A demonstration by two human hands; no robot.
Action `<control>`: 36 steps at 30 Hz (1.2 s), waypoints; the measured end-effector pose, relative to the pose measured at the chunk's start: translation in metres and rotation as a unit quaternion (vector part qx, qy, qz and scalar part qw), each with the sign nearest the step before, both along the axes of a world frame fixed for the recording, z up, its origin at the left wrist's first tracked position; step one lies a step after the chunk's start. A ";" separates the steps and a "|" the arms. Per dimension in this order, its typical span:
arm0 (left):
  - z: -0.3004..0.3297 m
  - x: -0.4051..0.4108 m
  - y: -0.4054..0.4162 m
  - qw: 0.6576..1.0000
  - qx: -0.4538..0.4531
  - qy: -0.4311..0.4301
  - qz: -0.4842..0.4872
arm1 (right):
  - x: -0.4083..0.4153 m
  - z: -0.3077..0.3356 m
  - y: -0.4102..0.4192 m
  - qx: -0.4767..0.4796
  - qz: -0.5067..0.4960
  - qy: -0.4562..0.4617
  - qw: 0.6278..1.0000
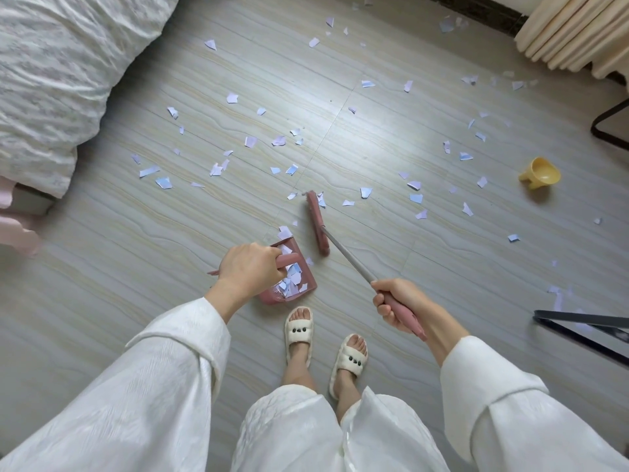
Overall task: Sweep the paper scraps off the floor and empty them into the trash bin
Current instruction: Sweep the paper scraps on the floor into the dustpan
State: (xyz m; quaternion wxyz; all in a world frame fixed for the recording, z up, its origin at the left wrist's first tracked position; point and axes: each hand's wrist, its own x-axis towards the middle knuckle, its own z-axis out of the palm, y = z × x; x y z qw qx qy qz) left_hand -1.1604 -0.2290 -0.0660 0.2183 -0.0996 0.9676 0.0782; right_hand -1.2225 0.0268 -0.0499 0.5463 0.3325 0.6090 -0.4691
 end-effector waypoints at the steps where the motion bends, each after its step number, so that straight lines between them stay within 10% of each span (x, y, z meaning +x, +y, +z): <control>1: 0.000 0.002 -0.002 1.000 -0.003 -0.003 -0.002 | 0.000 -0.001 -0.001 -0.002 0.000 -0.001 1.000; 36: 0.025 0.040 -0.029 1.000 -0.011 0.021 0.003 | 0.017 -0.002 0.003 0.029 0.044 0.047 0.997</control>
